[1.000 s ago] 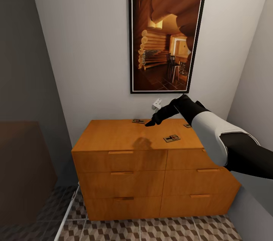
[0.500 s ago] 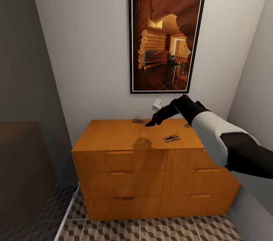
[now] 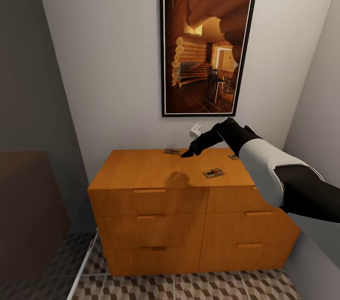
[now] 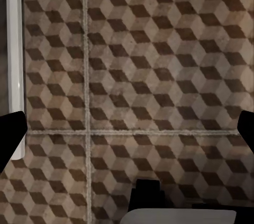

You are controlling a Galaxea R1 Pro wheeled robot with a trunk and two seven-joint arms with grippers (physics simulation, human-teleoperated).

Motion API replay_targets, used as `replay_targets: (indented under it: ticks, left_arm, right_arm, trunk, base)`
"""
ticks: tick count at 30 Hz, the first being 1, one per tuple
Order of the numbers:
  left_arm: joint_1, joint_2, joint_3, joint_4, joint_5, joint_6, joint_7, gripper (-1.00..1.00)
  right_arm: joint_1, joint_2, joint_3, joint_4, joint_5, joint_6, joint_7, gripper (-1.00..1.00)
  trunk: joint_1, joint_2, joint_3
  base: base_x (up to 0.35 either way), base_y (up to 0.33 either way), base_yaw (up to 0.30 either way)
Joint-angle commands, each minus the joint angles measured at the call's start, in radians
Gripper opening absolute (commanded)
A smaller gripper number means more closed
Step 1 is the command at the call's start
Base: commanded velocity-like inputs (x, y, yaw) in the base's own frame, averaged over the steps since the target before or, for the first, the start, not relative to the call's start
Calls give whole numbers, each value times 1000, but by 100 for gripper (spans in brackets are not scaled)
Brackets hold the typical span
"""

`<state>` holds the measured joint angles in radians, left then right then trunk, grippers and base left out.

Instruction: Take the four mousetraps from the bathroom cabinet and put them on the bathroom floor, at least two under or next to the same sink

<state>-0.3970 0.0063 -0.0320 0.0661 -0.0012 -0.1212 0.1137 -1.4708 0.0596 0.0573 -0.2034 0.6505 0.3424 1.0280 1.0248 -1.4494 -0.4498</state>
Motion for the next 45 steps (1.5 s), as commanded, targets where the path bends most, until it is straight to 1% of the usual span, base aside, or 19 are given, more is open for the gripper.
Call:
replay_targets:
  ticks: [1,10,15,19,20,24,28,32,38,45]
  left_arm:
    - [-2,0,-3,4,0,-8,3,100]
    - [-2,-1,-3,4,0,-7,3,100]
    - [-2,0,-3,4,0,-7,3,100]
    - [-2,0,-3,4,0,-7,3,100]
    - [-2,0,-3,4,0,-8,3,100]
    - [-2,0,-3,4,0,-7,3,100]
    - [-2,0,-3,4,0,-7,3,100]
    - [-2,-1,-3,4,0,-7,3,100]
    - [-2,0,-3,4,0,-7,3,100]
    - [-2,0,-3,4,0,-7,3,100]
  right_arm:
    - [0,0,6,-2,-5,10,3,100]
    - [1,0,5,-2,-7,7,9,100]
    - [3,-3,4,8,-9,-12,34,100]
    - [4,-6,3,33,-9,-38,85,100]
    - [4,-10,3,44,-9,-57,118,100]
    - [4,-20,3,57,-10,-91,180,100]
    - [4,-30,3,63,-11,-108,229,100]
    - [4,-34,3,66,-11,-117,272,100]
    - [4,-33,3,67,-11,-119,291,100]
    - [4,-32,3,68,-12,-120,294,100]
  trunk:
    - [0,-1,-1]
    - [0,-1,-1]
    - [0,-1,-1]
    - [0,-1,-1]
    - [0,-1,-1]
    - [0,-1,-1]
    - [0,-1,-1]
    - [0,-1,-1]
    - [0,-1,-1]
    - [0,-1,-1]
  base:
    - [112,-67,0]
    - [150,-120,0]
    - [77,-66,0]
    - [28,-24,0]
    - [12,-10,0]
    - [7,-6,0]
    - [3,-3,0]
    - [1,-1,0]
    - [0,0,0]
    - [0,0,0]
